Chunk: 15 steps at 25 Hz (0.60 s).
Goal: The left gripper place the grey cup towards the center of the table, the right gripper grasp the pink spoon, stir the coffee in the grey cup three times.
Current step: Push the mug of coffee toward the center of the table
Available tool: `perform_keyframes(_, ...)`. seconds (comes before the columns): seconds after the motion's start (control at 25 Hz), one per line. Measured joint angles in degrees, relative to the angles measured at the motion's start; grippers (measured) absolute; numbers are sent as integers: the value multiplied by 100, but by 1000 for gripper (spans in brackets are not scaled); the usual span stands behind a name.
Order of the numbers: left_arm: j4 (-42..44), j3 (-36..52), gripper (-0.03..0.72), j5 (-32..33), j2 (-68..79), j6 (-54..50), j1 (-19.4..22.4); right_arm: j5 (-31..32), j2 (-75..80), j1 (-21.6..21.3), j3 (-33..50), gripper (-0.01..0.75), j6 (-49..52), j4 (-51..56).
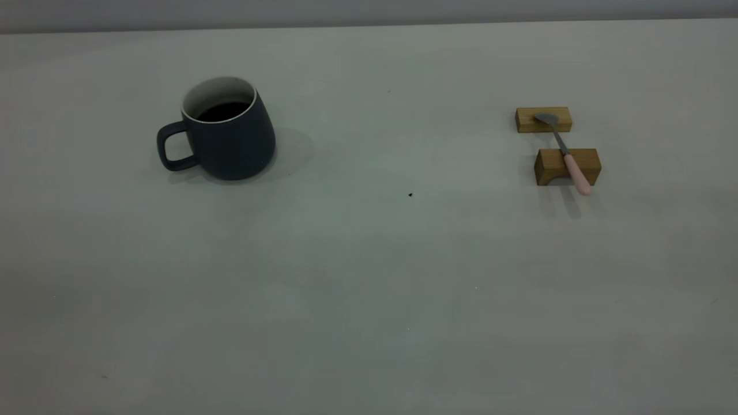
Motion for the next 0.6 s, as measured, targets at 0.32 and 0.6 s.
perform_keyframes(0.32,0,0,528,0,0,0,0,0,0,0,0,538,0,0)
perform_keyframes(0.6,0,0,528,0,0,0,0,0,0,0,0,538,0,0)
